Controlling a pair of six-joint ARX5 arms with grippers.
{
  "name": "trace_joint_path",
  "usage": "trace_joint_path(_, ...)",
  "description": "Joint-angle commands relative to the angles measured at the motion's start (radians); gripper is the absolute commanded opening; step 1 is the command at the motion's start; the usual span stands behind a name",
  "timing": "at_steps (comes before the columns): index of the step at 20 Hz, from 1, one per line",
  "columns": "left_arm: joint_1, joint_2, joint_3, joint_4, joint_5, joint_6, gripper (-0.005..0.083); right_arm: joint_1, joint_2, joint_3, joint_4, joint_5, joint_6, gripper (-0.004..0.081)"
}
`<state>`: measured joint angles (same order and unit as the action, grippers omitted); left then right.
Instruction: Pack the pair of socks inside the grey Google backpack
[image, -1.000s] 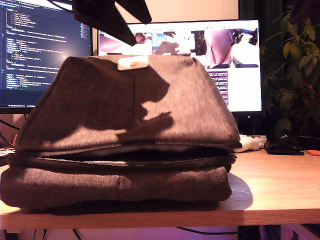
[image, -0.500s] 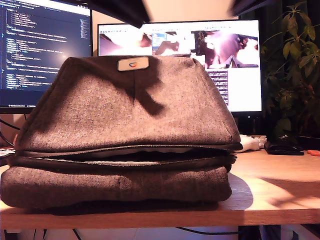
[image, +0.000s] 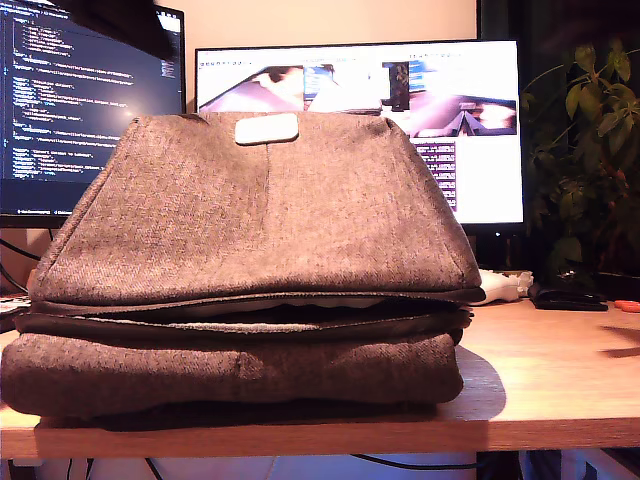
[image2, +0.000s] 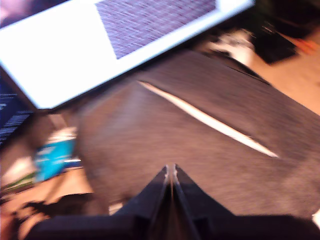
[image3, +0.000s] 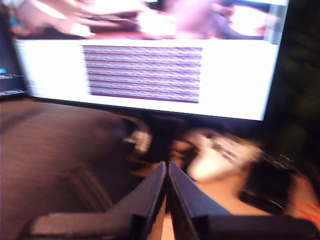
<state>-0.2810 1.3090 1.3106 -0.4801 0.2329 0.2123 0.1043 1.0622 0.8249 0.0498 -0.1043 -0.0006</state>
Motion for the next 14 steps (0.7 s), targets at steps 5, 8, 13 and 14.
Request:
trace_joint_path(5, 0.111, -0.132, -0.100, 0.022, -0.007, -0.018, -0.0022, -0.126, -0.066, -0.001, -0.023, -0.080, -0.002, -0.0010)
trace_joint_path(8, 0.179, -0.267, -0.261, 0.096, -0.010, -0.031, -0.0022, -0.154, -0.119, -0.001, -0.074, -0.079, -0.012, -0.0010)
trace_joint_path(13, 0.267, -0.531, -0.499, 0.200, -0.010, -0.084, -0.0022, -0.166, -0.217, -0.015, -0.164, -0.080, -0.017, -0.0010)
trace_joint_path(14, 0.272, -0.578, -0.536, 0.213, -0.011, -0.117, -0.0022, -0.164, -0.235, -0.020, -0.172, -0.080, -0.017, -0.0010)
